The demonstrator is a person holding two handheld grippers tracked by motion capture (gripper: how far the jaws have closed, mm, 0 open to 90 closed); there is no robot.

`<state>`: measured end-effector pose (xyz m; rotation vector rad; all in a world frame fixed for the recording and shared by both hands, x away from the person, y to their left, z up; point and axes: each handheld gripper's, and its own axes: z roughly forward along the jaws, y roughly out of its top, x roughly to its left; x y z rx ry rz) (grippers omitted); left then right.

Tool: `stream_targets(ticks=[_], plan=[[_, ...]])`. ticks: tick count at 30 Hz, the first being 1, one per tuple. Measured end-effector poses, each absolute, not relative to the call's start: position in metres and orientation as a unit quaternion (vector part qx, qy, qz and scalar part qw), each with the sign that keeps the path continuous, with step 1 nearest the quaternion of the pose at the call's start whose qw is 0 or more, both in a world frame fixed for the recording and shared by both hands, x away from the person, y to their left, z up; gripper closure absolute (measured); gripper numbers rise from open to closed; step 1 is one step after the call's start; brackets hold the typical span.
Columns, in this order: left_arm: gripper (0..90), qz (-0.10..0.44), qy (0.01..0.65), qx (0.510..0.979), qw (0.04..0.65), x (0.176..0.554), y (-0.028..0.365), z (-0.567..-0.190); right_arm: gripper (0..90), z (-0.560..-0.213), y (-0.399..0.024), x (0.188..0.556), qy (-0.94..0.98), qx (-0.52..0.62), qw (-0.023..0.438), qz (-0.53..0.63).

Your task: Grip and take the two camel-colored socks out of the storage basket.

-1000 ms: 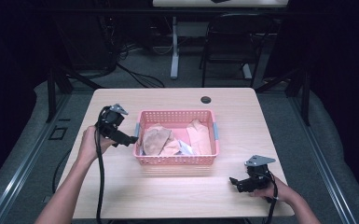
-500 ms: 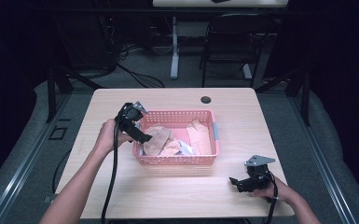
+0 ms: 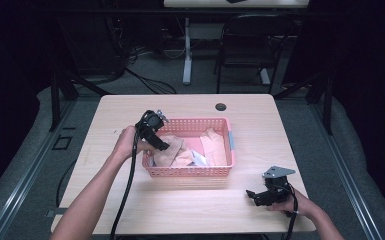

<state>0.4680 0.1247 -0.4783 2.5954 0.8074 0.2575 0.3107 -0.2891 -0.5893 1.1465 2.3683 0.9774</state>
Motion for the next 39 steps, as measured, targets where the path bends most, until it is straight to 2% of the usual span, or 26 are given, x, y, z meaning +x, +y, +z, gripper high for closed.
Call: stream_targets(ticks=[10,21,29,39], plan=[[44.9,0.084,0.297,0.937,0.161,0.47,0.119,-0.493,0.0,-0.589,-0.289,0.311,0.833,0.402,0.167,0.342],[74.8,0.079,0.284,0.941,0.164,0.465,0.122,-0.492,0.0,-0.589,-0.289,0.311,0.833,0.402,0.167,0.342],[80.8,0.082,0.291,0.937,0.175,0.464,0.125,-0.486,0.0,-0.589,-0.289,0.311,0.832,0.402,0.167,0.342],[81.2,0.078,0.293,0.936,0.176,0.464,0.129,-0.475,0.0,-0.589,-0.289,0.311,0.833,0.402,0.167,0.342]])
